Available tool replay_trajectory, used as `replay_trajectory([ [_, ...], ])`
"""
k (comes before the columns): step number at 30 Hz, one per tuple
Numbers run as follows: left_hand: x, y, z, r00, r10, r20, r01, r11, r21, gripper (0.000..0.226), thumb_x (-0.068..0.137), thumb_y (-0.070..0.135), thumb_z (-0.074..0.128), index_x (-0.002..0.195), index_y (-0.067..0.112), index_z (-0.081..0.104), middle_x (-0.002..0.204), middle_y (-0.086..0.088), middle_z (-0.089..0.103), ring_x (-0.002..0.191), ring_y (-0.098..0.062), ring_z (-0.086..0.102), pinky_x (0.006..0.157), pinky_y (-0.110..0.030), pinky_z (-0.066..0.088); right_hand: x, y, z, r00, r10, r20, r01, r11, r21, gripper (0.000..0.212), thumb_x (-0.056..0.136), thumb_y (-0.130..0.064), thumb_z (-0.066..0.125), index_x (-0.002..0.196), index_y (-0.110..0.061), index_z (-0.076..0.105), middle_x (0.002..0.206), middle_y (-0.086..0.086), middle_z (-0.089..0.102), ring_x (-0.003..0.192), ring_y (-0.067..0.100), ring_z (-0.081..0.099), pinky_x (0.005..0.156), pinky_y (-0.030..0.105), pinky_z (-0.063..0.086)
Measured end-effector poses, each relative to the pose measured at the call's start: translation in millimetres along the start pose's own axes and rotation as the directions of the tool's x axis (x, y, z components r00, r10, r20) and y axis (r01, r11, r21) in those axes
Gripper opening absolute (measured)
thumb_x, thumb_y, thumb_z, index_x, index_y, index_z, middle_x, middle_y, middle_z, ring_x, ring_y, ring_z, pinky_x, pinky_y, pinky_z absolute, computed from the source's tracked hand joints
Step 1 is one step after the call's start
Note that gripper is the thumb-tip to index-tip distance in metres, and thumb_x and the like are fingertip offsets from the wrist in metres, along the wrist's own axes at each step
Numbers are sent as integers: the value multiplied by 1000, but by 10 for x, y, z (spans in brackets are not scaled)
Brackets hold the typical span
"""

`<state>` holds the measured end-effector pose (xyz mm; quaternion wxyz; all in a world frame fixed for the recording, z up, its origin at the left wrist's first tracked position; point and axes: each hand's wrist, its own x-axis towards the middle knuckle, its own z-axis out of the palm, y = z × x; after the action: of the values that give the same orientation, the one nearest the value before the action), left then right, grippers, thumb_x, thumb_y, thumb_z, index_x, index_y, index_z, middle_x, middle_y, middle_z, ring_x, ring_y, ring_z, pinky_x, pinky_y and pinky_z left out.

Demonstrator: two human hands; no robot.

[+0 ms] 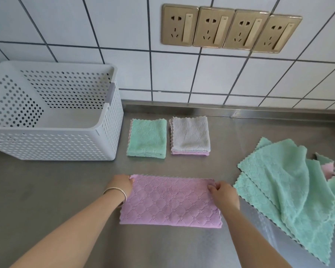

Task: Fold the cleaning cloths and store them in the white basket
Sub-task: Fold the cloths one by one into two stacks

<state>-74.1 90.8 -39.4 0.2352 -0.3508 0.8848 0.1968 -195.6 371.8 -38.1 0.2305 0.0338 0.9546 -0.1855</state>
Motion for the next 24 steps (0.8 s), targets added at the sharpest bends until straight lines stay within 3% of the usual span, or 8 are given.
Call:
replay_trajectory([
  [4, -36, -44, 58, 988, -125, -94, 125, 992, -6, 35, 93, 45, 34, 111, 34, 62, 112, -9, 67, 100, -29, 63, 83, -33, 50, -86, -24, 11, 997, 70, -36, -67, 995, 80, 24, 89, -33, 56, 90, -11, 49, 101, 15, 65, 95, 31, 60, 69, 30, 37],
  [7, -138, -17, 80, 913, -121, -390, 69, 987, -146, 38, 78, 47, 63, 92, 12, 58, 101, -15, 60, 92, -35, 58, 73, -40, 49, -282, 78, 0, 987, 136, -81, -117, 973, 201, 26, 89, -27, 54, 104, -7, 48, 108, 15, 59, 94, 31, 56, 71, 33, 38],
  [10, -238, 54, 231, 850, 125, -512, -163, 986, -31, 42, 63, 38, 77, 92, 13, 59, 102, -13, 60, 92, -35, 57, 73, -42, 49, -430, 165, 92, 983, 167, -82, -147, 968, 202, 33, 88, -30, 52, 113, -7, 49, 116, 13, 55, 106, 31, 54, 81, 37, 42],
  [13, -446, 260, 468, 814, 495, -303, -439, 867, 237, 50, 72, 57, 47, 113, 29, 54, 121, 3, 62, 112, -23, 54, 94, -51, 40, -617, 242, 194, 977, 200, -70, -194, 977, 91, 45, 86, -37, 51, 120, -7, 49, 124, 12, 51, 116, 30, 47, 93, 36, 40],
  [16, -530, 399, 668, 826, 562, -50, -506, 777, 374, 68, 72, 70, 32, 132, 38, 41, 142, 6, 47, 137, -24, 31, 104, -58, 9, -719, 247, 247, 971, 234, -45, -233, 972, 14, 56, 83, -46, 49, 125, -9, 48, 128, 10, 48, 122, 27, 43, 97, 34, 37],
  [19, -482, 442, 762, 808, 589, -12, -535, 742, 403, 78, 67, 76, 9, 136, 46, -14, 148, 5, -28, 137, -24, -35, 96, -56, -30, -793, 236, 248, 963, 267, -47, -268, 962, -41, 58, 83, -47, 47, 129, -10, 47, 131, 8, 46, 125, 25, 41, 97, 33, 39],
  [21, -485, 455, 775, 830, 555, 64, -533, 753, 387, 77, 62, 77, -2, 126, 47, -30, 133, 5, -49, 117, -19, -54, 98, -58, -30, -828, 247, 259, 960, 276, -36, -278, 957, -81, 58, 86, -50, 46, 130, -12, 47, 132, 6, 46, 125, 24, 41, 96, 33, 40],
  [24, -496, 488, 737, 841, 526, 130, -528, 743, 411, 83, 56, 84, -7, 125, 45, -34, 132, 4, -51, 111, -20, -57, 107, -63, -16, -855, 223, 276, 956, 294, 7, -293, 955, -45, 51, 88, -48, 46, 127, -15, 53, 129, 6, 50, 121, 24, 47, 95, 32, 42],
])
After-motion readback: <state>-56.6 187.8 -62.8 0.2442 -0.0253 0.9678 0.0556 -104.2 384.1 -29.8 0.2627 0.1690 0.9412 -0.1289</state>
